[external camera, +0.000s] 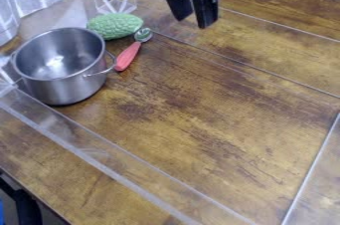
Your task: Move the pink spoon to the left side of the table
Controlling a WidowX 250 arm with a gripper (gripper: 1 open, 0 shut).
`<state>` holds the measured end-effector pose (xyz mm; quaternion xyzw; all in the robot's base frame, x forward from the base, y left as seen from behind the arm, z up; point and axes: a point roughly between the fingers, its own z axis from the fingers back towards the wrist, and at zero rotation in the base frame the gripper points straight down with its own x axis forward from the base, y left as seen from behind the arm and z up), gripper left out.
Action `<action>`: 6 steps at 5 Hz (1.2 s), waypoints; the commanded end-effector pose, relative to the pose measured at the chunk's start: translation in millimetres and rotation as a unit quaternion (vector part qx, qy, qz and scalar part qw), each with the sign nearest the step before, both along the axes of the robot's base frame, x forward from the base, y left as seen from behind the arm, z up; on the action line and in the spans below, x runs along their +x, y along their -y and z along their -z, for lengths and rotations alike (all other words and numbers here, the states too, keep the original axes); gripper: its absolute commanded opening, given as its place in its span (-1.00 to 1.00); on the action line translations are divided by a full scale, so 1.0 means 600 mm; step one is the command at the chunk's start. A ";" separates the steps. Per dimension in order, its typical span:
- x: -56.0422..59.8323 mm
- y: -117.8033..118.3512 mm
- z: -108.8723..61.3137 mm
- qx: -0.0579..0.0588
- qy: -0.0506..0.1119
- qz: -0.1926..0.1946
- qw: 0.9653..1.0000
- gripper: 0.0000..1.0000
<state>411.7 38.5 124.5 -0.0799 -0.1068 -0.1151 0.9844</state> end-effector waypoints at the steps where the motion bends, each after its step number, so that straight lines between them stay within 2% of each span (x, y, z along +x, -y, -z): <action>1: 0.012 0.035 -0.090 0.016 0.056 0.019 0.998 1.00; 2: 0.019 0.038 -0.082 0.018 0.045 0.033 0.998 1.00; 3: 0.011 0.053 -0.033 0.018 0.031 0.071 0.997 1.00; 4: -0.001 0.066 0.015 0.018 0.015 0.111 0.994 1.00; 5: -0.002 0.067 0.017 0.015 0.007 0.083 0.996 1.00; 6: 0.005 0.062 0.009 0.024 0.008 0.058 0.998 1.00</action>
